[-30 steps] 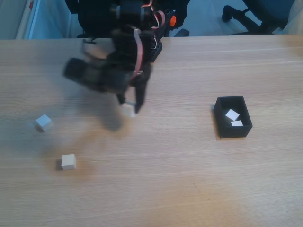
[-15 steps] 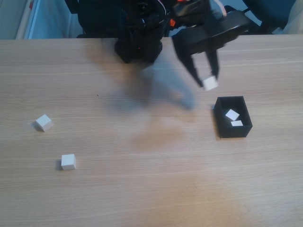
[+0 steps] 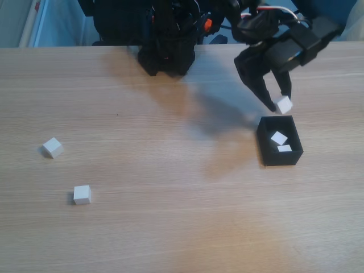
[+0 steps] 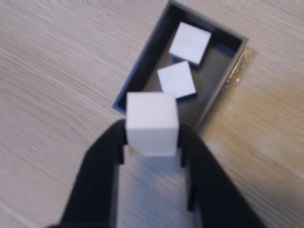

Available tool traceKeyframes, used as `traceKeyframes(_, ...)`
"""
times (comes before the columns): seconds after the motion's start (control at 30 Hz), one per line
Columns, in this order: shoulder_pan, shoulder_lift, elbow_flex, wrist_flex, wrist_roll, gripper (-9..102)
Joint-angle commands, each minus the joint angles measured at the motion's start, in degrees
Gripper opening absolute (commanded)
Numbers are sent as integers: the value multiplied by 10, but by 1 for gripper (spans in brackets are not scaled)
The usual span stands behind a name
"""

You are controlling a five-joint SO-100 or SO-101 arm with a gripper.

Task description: Pick blocks and place them in the box.

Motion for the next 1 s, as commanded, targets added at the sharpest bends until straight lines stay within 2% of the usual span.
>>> traceKeyframes(0.0,18,-20,-19,-40,-14,0)
traceKeyframes(0.27,33,-74,-38,-98,14,10)
traceKeyframes(0.47,45,-66,-25,-87,23,13)
traceKeyframes(0.7,99,-8,-9,4,41,10)
traceKeyframes(0.8,146,34,18,61,19,5)
traceKeyframes(0.97,247,96,68,149,-30,5)
